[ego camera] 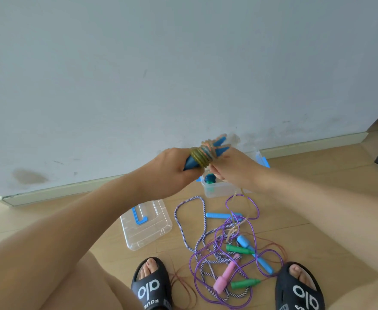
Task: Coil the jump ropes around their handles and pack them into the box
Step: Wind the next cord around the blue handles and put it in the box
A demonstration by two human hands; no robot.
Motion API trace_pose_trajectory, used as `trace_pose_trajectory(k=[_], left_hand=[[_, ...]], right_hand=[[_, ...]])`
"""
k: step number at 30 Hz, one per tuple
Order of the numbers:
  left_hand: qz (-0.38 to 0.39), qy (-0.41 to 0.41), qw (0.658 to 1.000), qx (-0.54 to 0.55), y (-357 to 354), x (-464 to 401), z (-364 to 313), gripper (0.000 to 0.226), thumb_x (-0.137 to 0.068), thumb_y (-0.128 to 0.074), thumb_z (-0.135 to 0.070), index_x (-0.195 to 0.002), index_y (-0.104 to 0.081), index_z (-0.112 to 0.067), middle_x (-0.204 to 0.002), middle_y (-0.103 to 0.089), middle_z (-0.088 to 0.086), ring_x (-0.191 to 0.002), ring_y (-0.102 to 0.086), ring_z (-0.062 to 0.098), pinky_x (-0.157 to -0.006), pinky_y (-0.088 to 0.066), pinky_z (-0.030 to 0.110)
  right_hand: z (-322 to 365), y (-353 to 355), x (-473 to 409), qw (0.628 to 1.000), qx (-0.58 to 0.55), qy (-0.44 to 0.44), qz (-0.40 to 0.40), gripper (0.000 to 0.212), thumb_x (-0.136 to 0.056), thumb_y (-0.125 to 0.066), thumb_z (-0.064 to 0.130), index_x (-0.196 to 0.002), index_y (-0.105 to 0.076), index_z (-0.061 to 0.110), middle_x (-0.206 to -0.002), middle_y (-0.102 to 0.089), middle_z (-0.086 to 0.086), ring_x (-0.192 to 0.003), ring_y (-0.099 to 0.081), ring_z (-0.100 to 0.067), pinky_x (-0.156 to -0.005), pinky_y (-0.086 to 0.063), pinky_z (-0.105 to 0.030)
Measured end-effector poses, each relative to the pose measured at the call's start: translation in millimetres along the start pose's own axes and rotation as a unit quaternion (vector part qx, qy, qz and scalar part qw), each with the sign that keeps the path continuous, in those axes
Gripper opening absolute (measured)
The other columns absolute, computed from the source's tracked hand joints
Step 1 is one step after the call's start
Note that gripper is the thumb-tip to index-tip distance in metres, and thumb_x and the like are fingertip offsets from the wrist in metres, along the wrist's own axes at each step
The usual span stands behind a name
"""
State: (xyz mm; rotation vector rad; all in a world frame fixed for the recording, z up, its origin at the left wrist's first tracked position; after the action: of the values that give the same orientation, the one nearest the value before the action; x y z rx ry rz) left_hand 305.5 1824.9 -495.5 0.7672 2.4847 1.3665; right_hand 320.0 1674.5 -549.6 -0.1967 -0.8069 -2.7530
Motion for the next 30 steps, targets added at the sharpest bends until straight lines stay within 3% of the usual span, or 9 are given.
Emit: trace_pose_trajectory(k=[2, 6, 11, 15, 19, 23, 25, 28, 30], left_hand=[[-0.020, 0.069, 0.997, 0.038, 7.7, -4.8, 17.2, 0.029, -0.093, -0.060, -0.023, -0.073, -0.047, -0.007, -0.059, -0.045, -0.001, -0.044, -0.036, 0.009, -0.049, -0.036, 0.025], [-0.021, 0.133, 0.990, 0.028, 15.2, -7.6, 45.5, 0.026, -0.093, -0.058, -0.021, -0.086, -0.055, 0.004, -0.066, -0.050, 0.006, -0.049, -0.041, 0.015, -0.053, -0.040, 0.030], [0.018, 0.132, 0.989, -0.057, -3.2, -14.3, 44.8, 0.025, -0.092, -0.050, -0.017, -0.069, -0.042, -0.012, -0.066, -0.047, 0.002, -0.057, -0.042, 0.017, -0.053, -0.035, 0.028], [0.056, 0.087, 0.982, -0.155, -14.6, -13.9, 37.7, 0.030, -0.092, -0.046, -0.016, -0.066, -0.032, -0.013, -0.063, -0.042, 0.002, -0.056, -0.036, 0.019, -0.052, -0.031, 0.030], [0.084, 0.004, 0.973, -0.217, -20.3, -6.2, 10.2, 0.031, -0.095, -0.048, -0.022, -0.069, -0.031, -0.021, -0.065, -0.042, -0.002, -0.053, -0.040, 0.012, -0.049, -0.030, 0.026], [0.088, -0.072, 0.959, -0.260, -28.1, 3.8, -3.5, 0.035, -0.097, -0.047, -0.026, -0.067, -0.029, -0.020, -0.064, -0.039, -0.001, -0.055, -0.042, 0.020, -0.055, -0.034, 0.033], [0.090, -0.089, 0.965, -0.229, -27.8, 6.1, -2.0, 0.025, -0.096, -0.049, -0.027, -0.075, -0.039, -0.016, -0.066, -0.044, 0.001, -0.060, -0.048, 0.025, -0.059, -0.040, 0.036], [0.079, -0.104, 0.980, -0.151, -19.2, 8.6, -1.7, 0.018, -0.093, -0.053, -0.024, -0.080, -0.045, -0.015, -0.064, -0.049, 0.003, -0.057, -0.047, 0.022, -0.055, -0.039, 0.034], [0.067, -0.108, 0.987, -0.095, -12.4, 10.5, -5.2, 0.019, -0.092, -0.057, -0.019, -0.076, -0.046, -0.017, -0.059, -0.048, 0.000, -0.051, -0.042, 0.016, -0.052, -0.035, 0.029]], right_hand=[[0.7, 3.4, 8.0, 0.999, 0.037, 0.001, -0.023, 0.056, -0.101, -0.041, 0.042, -0.051, -0.036, 0.018, -0.038, -0.032, 0.011, -0.038, -0.028, -0.006, -0.051, -0.026, -0.023], [12.3, 12.7, 24.5, 0.990, 0.127, 0.030, -0.051, 0.057, -0.104, -0.036, 0.045, -0.056, -0.035, 0.015, -0.041, -0.032, 0.007, -0.039, -0.031, -0.009, -0.052, -0.026, -0.029], [53.9, -0.3, 41.4, 0.961, 0.226, 0.142, -0.076, 0.056, -0.103, -0.040, 0.041, -0.055, -0.030, 0.013, -0.047, -0.032, 0.000, -0.047, -0.029, -0.017, -0.049, -0.023, -0.035], [74.8, 8.1, 40.5, 0.933, 0.282, 0.191, -0.120, 0.057, -0.102, -0.043, 0.040, -0.055, -0.026, 0.013, -0.046, -0.028, -0.002, -0.047, -0.025, -0.019, -0.048, -0.017, -0.034], [73.9, 20.1, 27.3, 0.937, 0.270, 0.184, -0.128, 0.059, -0.103, -0.042, 0.045, -0.056, -0.024, 0.014, -0.046, -0.028, -0.001, -0.048, -0.027, -0.018, -0.049, -0.021, -0.034], [53.9, 16.9, 16.5, 0.966, 0.214, 0.143, -0.024, 0.058, -0.101, -0.047, 0.046, -0.056, -0.024, 0.017, -0.042, -0.025, 0.004, -0.045, -0.024, -0.015, -0.049, -0.021, -0.031], [38.5, 13.7, 11.9, 0.987, 0.125, 0.097, 0.036, 0.055, -0.100, -0.051, 0.044, -0.058, -0.031, 0.013, -0.045, -0.025, 0.007, -0.044, -0.023, -0.012, -0.047, -0.022, -0.027], [24.6, 8.6, 10.2, 0.996, 0.012, 0.041, 0.080, 0.051, -0.099, -0.054, 0.045, -0.066, -0.045, 0.007, -0.056, -0.032, -0.007, -0.051, -0.032, -0.019, -0.046, -0.028, -0.020], [17.4, 5.7, 11.8, 0.994, -0.057, 0.014, 0.093, 0.051, -0.101, -0.052, 0.040, -0.062, -0.040, 0.009, -0.052, -0.033, -0.005, -0.046, -0.032, -0.017, -0.044, -0.029, -0.018]])
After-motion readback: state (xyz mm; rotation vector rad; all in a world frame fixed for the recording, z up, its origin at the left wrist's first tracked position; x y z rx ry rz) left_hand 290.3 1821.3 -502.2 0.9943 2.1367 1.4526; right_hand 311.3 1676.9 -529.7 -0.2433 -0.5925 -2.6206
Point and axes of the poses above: each hand's wrist, its own x-axis away from the middle knuckle, its own y-axis out of the back of the hand, z = x × y, the point moved 4 cm from there along -x, towards the middle knuckle
